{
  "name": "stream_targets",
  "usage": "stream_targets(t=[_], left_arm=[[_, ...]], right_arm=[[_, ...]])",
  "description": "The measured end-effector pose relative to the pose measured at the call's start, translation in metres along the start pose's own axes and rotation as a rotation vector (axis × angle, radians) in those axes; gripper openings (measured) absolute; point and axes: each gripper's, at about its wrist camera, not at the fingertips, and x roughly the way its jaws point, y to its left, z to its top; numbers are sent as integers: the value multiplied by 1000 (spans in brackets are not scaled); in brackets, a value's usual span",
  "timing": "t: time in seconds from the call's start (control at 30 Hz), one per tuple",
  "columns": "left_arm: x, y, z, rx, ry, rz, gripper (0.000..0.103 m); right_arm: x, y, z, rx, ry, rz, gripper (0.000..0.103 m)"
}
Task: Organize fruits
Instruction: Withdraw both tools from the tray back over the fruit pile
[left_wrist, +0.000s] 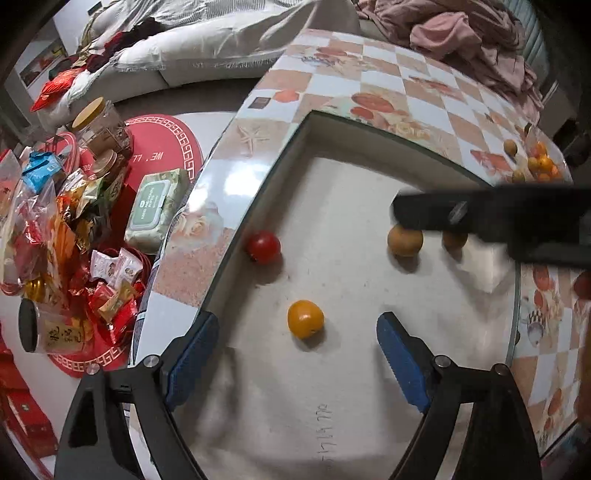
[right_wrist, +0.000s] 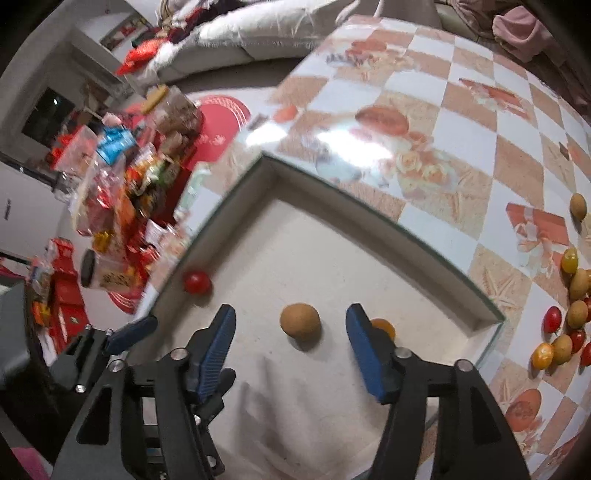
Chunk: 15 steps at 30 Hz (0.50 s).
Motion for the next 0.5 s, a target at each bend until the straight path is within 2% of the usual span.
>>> stream_targets(t=[0.17,0.27,0.5], left_arm=[[-3,-9,2,20,23,0,88],[-9,-19,4,44,16,-2,88],[-26,-65,15,139,-4,-45,88]], right_arm=[[-30,-11,0,62,-62,47,79],[-51,-24,-7,87,-101,34,79],[-89,-88,-50,204,-142,-118,79]])
